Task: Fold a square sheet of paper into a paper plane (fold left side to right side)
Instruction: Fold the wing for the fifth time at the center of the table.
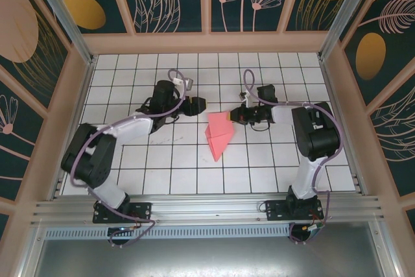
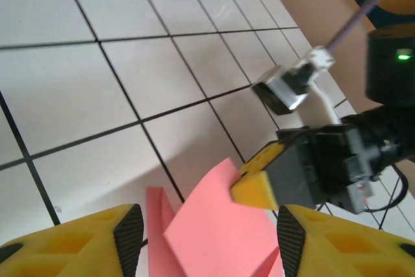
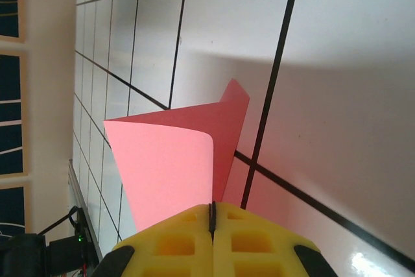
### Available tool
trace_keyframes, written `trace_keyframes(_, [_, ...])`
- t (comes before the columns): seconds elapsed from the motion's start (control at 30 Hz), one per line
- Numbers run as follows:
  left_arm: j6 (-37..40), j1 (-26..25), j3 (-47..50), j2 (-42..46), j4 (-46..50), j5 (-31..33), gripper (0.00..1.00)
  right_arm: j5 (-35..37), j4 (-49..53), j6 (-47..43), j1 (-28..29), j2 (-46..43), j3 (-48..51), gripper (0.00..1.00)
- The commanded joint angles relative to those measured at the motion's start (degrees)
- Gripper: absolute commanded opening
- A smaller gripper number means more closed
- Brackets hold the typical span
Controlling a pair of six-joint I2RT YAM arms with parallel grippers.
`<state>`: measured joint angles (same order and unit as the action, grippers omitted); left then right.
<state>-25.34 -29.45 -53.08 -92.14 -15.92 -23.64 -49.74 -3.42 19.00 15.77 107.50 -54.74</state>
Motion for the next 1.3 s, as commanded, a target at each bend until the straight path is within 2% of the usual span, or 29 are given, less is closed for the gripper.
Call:
trace_keyframes(0.0, [4.62,-5.74,2.96,3.71,9.64,7.01,0.59,2.82,4.02,2.73,2.08,-2.12,-2.95,0.00])
trace_keyframes(0.13, [4.99,-12.07,4.48,5.30,14.52,12.39,0.60,5.60,8.37,4.39,4.30,-1.39,-6.32,0.00])
trace_keyframes(0.33, [3.75,-20.46,1.42,2.53,22.28,20.48,0.61,9.31,12.60,6.21,6.32,-0.25,-9.15,0.00])
trace_keyframes(0.53, [1.50,-26.35,-1.68,-0.94,26.89,27.97,0.63,10.46,13.30,7.27,7.23,0.09,-9.77,0.00])
trace_keyframes(1.0, [-1.01,-32.22,-13.26,-13.97,37.21,43.46,0.65,10.52,14.38,7.28,8.36,1.26,-11.00,0.00])
trace_keyframes(1.27, [-2.32,-33.18,-14.16,-16.31,39.21,48.08,0.60,10.52,14.50,6.92,8.45,1.59,-11.13,0.00])
